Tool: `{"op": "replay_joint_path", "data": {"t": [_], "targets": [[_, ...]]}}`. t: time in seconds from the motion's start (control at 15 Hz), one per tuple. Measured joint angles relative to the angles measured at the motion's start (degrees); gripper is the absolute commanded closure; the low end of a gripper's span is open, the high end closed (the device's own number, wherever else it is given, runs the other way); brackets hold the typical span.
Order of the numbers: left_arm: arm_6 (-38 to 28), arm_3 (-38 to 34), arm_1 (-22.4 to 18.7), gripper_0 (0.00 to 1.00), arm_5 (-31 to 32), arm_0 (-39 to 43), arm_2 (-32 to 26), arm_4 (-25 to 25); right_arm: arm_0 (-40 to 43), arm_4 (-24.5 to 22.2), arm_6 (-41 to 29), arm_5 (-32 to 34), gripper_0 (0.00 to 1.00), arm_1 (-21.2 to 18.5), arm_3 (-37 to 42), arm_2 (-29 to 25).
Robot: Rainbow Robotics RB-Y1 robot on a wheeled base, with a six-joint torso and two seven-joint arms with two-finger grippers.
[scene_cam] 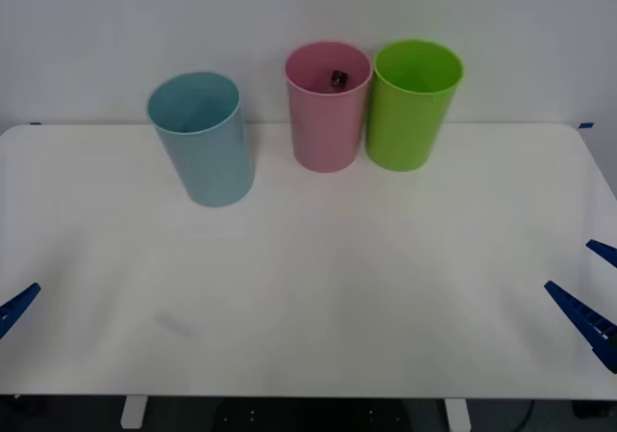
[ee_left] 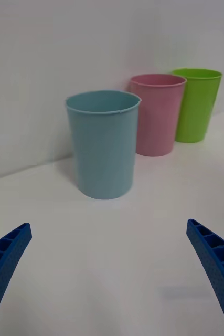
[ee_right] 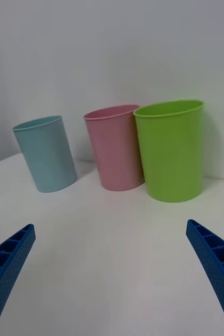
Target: Grasp the object on the table and drop it into the matching bin: aluminum can to the light blue bin, PET bottle to the pink bin.
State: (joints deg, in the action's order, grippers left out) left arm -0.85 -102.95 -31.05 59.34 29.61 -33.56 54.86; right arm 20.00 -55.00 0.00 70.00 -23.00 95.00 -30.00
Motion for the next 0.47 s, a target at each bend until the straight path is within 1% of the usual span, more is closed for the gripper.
{"op": "replay_joint_path", "data": {"t": [0.47], "targets": [[0.2,0.0,0.0,0.00,0.0,2.4,0.4,-0.6,0.0,0.0,0.0,0.0,0.00,0.0,0.0,0.0]]}}
